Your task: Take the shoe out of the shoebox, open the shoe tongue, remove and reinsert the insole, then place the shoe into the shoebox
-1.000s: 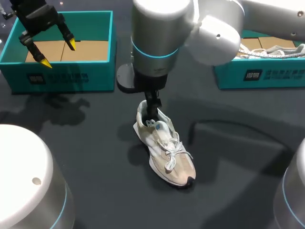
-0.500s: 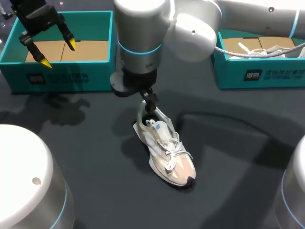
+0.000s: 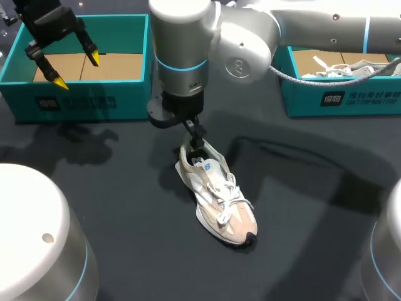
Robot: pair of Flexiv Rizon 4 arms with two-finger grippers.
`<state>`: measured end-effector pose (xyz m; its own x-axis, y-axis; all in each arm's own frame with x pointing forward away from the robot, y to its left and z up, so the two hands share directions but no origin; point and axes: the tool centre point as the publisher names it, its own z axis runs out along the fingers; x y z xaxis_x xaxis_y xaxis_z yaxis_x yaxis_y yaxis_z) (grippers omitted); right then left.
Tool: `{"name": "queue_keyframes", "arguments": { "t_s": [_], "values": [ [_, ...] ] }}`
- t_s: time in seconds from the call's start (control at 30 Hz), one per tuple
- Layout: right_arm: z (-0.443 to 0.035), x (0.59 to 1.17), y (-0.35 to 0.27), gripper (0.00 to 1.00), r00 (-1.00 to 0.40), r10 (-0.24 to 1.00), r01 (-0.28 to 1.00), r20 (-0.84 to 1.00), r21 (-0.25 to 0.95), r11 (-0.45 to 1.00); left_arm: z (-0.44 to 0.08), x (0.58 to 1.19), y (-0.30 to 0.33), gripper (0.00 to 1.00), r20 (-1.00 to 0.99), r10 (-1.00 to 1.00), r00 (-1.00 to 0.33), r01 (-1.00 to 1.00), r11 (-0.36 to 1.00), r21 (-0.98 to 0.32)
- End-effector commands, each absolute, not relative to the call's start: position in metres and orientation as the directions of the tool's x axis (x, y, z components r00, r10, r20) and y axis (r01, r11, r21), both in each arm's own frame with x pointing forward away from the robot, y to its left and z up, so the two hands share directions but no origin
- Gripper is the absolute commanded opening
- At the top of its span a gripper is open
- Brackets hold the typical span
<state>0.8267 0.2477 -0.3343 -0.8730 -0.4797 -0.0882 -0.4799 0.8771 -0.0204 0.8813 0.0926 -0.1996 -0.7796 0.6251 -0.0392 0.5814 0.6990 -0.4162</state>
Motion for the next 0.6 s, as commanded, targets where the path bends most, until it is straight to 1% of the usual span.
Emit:
{"name": "queue_keyframes", "arguments": {
  "t_s": [0.03,0.07,0.17,0.4,0.6],
  "values": [
    [-0.347,0.831,0.245,1.00,-0.873,-0.480,-0.482,-0.084,0.009,0.876,-0.199,0.881,0.093,1.00,-0.038,0.626,-0.779,0.582,0.700,-0.414],
    [-0.350,0.832,0.245,1.00,-0.876,-0.476,-0.478,-0.079,0.010,0.878,-0.199,0.881,0.093,1.00,-0.038,0.626,-0.779,0.582,0.700,-0.414],
    [-0.356,0.833,0.245,0.94,-0.879,-0.471,-0.474,-0.070,0.020,0.880,-0.199,0.881,0.093,1.00,-0.038,0.626,-0.779,0.582,0.700,-0.414],
    [-0.367,0.831,0.250,0.87,-0.881,-0.468,-0.472,-0.067,0.047,0.880,-0.199,0.881,0.093,1.00,-0.038,0.626,-0.779,0.582,0.700,-0.414],
    [-0.373,0.830,0.255,0.85,-0.876,-0.478,-0.482,-0.066,0.060,0.874,-0.199,0.881,0.093,1.00,-0.038,0.626,-0.779,0.582,0.700,-0.414]
  ]
}}
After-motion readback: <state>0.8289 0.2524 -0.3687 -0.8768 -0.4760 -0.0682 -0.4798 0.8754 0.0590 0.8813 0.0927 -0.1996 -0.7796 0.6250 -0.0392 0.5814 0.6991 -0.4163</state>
